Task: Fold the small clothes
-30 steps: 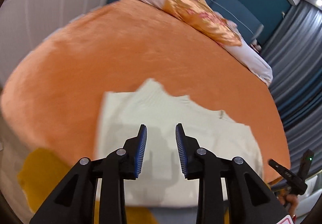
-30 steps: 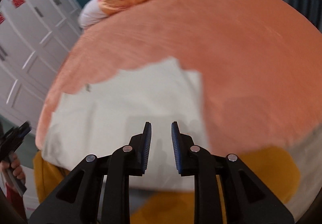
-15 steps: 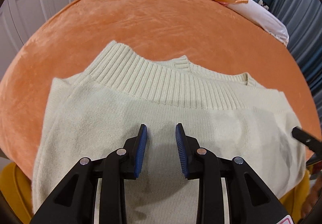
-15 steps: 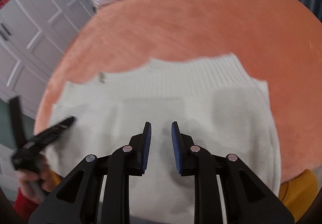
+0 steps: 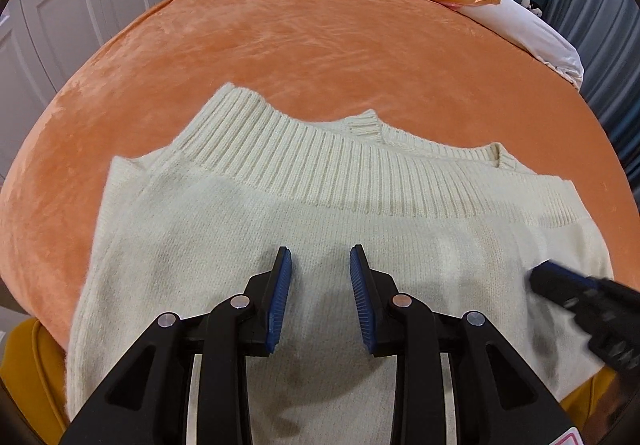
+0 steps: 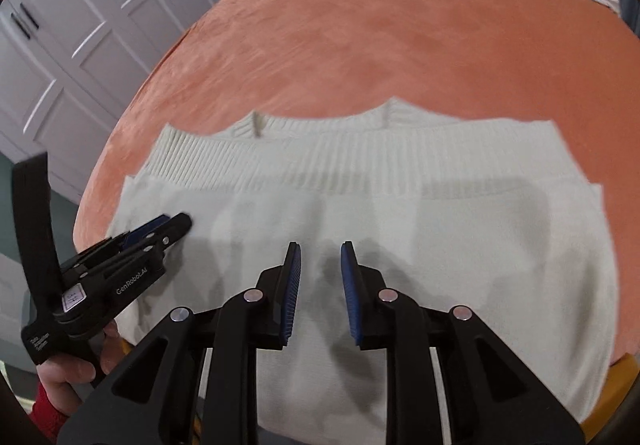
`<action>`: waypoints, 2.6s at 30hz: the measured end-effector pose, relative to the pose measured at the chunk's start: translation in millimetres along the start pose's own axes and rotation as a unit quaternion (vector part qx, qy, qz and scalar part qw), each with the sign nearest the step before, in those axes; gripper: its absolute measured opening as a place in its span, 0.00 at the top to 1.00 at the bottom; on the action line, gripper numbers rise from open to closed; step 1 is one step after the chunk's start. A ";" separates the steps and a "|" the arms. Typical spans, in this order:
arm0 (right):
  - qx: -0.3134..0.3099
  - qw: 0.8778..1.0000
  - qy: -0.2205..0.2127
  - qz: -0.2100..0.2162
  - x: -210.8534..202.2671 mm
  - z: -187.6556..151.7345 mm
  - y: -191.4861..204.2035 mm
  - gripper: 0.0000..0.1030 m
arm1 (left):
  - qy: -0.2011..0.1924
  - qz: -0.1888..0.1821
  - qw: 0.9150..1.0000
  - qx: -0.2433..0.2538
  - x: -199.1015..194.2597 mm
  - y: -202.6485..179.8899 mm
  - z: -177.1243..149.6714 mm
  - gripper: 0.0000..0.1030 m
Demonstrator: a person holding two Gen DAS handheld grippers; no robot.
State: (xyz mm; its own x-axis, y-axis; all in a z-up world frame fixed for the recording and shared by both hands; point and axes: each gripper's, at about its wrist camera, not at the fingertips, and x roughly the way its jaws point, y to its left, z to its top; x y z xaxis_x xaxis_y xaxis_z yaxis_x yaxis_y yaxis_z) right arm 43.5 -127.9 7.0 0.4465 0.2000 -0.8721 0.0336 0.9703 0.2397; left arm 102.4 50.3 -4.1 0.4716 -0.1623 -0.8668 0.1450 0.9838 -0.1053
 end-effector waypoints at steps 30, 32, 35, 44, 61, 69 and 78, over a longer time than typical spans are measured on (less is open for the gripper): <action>-0.074 0.996 0.019 -0.037 7.2 -18.1 48.8 0.76 | 0.034 0.065 0.989 -0.128 -51.7 128.7 -23.2 0.49; -0.077 0.996 0.020 -0.040 10.3 -17.7 49.7 0.76 | 0.056 0.040 0.987 -0.146 -35.5 138.6 -27.2 0.49; -0.086 0.995 0.021 -0.046 12.4 -17.7 51.4 0.76 | 0.060 0.029 0.988 -0.142 -21.0 137.5 -29.6 0.48; -0.069 0.997 0.014 -0.023 3.3 -19.6 50.3 0.64 | 0.058 -0.036 0.980 -0.186 -21.2 143.4 -24.5 0.83; 0.011 1.000 -0.013 -0.005 -61.7 -51.3 -13.3 0.63 | -0.032 -0.026 0.999 0.002 -110.0 -11.2 2.3 0.87; 0.069 0.997 -0.017 0.002 -75.5 -73.1 -62.2 0.63 | -0.046 -0.044 0.995 0.080 -115.3 -92.4 6.1 0.87; 0.121 0.992 -0.043 0.005 -97.2 -83.3 -105.6 0.63 | 0.001 -0.055 0.987 0.151 -73.1 -166.4 -15.0 0.87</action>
State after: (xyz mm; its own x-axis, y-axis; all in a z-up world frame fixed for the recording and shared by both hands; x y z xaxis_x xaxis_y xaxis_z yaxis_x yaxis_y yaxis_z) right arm -77.9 -238.5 30.9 0.5217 0.1869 -0.8324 0.2384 0.9049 0.3526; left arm 30.8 -100.4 69.4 0.4362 -0.2669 -0.8593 0.4479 0.8927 -0.0499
